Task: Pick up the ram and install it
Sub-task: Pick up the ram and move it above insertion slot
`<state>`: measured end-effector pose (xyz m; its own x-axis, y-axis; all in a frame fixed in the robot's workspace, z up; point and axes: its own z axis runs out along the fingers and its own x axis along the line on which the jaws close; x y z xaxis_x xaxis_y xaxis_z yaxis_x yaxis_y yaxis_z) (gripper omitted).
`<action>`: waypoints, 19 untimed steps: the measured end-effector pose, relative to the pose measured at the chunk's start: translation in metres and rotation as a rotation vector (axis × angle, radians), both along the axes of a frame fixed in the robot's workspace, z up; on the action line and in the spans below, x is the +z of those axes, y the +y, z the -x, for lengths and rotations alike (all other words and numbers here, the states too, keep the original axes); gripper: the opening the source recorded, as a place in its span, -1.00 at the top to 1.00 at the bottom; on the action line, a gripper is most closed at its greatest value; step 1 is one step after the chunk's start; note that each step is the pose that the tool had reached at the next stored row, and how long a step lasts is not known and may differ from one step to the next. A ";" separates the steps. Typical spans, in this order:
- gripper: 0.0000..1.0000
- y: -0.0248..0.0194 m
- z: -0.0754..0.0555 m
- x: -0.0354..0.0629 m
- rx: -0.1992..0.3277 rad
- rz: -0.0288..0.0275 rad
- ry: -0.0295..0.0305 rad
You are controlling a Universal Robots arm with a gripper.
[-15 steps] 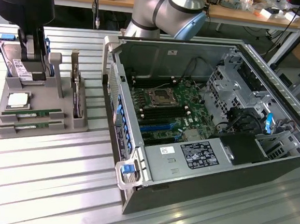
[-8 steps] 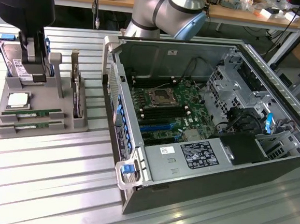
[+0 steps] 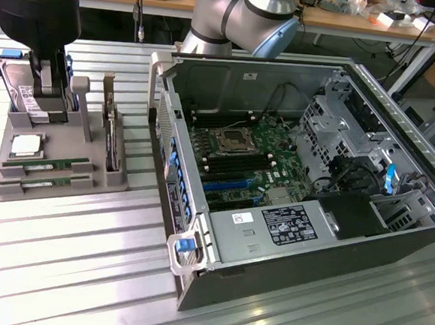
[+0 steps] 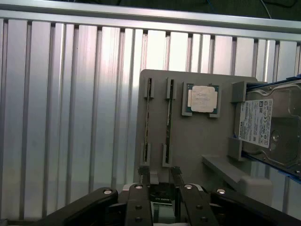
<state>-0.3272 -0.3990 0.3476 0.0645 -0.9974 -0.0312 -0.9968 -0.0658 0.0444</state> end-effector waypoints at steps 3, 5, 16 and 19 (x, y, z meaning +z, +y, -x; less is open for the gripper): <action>0.40 0.0000 0.000 -0.0015 0.000 0.0000 0.0000; 0.40 0.0000 0.000 -0.0027 0.000 0.0000 0.0000; 0.40 0.0000 0.000 -0.0092 0.000 0.0000 0.0000; 0.40 0.0000 0.000 -0.0113 0.000 0.0000 -0.0001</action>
